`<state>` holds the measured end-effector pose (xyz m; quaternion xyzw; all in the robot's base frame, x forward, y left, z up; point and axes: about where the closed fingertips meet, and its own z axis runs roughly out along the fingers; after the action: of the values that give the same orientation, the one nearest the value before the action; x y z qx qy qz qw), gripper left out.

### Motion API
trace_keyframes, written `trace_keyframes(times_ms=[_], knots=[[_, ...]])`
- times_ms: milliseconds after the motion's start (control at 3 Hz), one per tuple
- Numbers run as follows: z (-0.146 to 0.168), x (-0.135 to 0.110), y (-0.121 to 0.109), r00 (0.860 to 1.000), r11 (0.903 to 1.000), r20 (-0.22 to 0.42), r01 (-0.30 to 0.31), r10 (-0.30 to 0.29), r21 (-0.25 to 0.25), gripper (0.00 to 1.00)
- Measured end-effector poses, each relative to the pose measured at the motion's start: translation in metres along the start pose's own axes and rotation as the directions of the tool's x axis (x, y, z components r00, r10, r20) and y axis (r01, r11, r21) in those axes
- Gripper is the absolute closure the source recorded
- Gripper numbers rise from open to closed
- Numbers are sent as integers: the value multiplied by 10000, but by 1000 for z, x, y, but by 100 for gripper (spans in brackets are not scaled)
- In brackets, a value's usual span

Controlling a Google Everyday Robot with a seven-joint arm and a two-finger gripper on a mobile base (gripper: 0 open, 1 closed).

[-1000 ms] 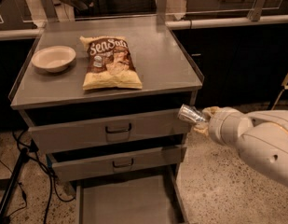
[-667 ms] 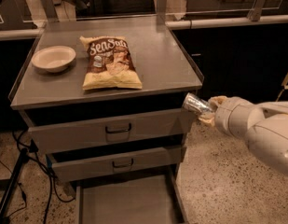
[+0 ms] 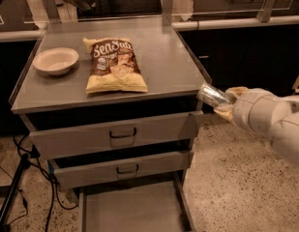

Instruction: Pick redbull can from bottom drawer and place on counter

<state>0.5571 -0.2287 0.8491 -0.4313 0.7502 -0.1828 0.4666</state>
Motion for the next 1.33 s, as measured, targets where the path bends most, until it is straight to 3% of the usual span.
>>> trace_keyframes(times_ms=[333,1000,1333], knots=[[15,-25,4,9995,9996,303,116,-109,-239,100],[45,-102,-8,9914,9967,1187,615,-548,-537,100],[47,-105,-6,9908,9963,1220,656,-584,-563,100]])
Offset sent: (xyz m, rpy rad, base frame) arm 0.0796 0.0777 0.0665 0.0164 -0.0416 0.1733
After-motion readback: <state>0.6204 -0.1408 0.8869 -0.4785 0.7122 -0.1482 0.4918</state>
